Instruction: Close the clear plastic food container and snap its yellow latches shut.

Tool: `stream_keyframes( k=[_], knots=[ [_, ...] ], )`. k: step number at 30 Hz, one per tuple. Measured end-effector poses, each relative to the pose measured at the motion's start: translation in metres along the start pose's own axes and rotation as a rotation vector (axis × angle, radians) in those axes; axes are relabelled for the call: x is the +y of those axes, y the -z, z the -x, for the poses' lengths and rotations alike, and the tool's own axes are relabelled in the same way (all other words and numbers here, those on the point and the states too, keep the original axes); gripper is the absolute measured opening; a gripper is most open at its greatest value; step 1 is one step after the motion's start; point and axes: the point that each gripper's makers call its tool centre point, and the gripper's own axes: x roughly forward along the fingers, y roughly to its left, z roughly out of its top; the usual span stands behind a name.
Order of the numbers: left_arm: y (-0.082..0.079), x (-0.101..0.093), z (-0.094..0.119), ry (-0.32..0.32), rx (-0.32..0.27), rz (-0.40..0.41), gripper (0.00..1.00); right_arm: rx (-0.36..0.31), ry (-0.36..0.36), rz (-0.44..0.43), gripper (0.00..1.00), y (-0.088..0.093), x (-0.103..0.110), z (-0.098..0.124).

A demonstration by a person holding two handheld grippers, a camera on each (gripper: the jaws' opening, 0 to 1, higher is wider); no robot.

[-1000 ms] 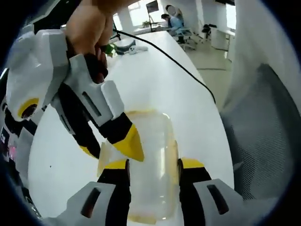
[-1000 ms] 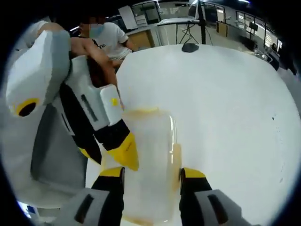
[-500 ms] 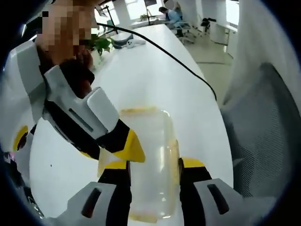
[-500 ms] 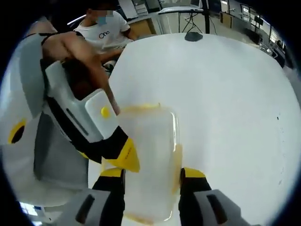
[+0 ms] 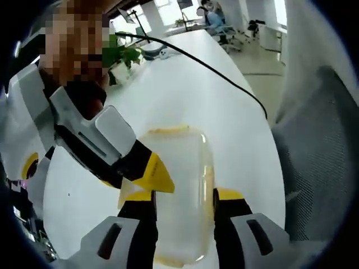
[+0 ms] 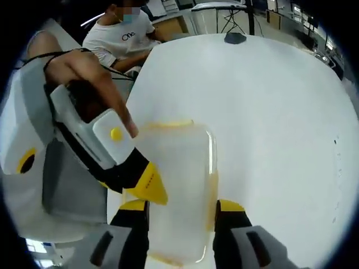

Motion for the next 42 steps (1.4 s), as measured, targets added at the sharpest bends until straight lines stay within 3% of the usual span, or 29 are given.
stream_keyframes(
  k=[7,11,17,20,25,27,31,34,38,42],
  knots=[
    [-0.001,-0.003,-0.003,0.035,-0.017,0.020,0.37,-0.004,-0.011,-0.003,0.44,0.003,0.000,0.001],
    [-0.006,0.000,-0.002,0.046,-0.061,0.155,0.37,-0.039,-0.007,-0.005,0.44,0.004,0.000,0.002],
    [-0.008,0.001,-0.002,0.052,-0.075,0.174,0.39,-0.100,0.027,-0.008,0.44,0.003,0.003,0.003],
    [-0.008,0.002,0.000,0.061,-0.077,0.179,0.43,-0.158,0.066,0.084,0.44,-0.005,0.005,0.003],
    [-0.006,0.003,0.005,0.062,-0.070,0.150,0.43,-0.233,0.092,0.083,0.48,-0.012,0.013,0.014],
    [-0.004,0.004,0.008,0.062,-0.064,0.123,0.44,-0.238,0.103,0.090,0.47,-0.012,0.016,0.018],
    [0.001,0.013,0.013,0.059,-0.062,0.149,0.42,-0.223,0.169,0.130,0.49,-0.007,0.016,0.021],
    [0.002,0.018,0.017,0.059,-0.073,0.158,0.46,-0.254,0.182,0.154,0.49,-0.008,0.023,0.023],
    [0.002,0.021,0.022,0.100,-0.091,0.210,0.48,-0.285,0.207,0.126,0.51,-0.008,0.028,0.026],
    [0.004,0.026,0.024,0.100,-0.105,0.222,0.54,-0.334,0.210,0.091,0.55,-0.008,0.036,0.026]
  ],
)
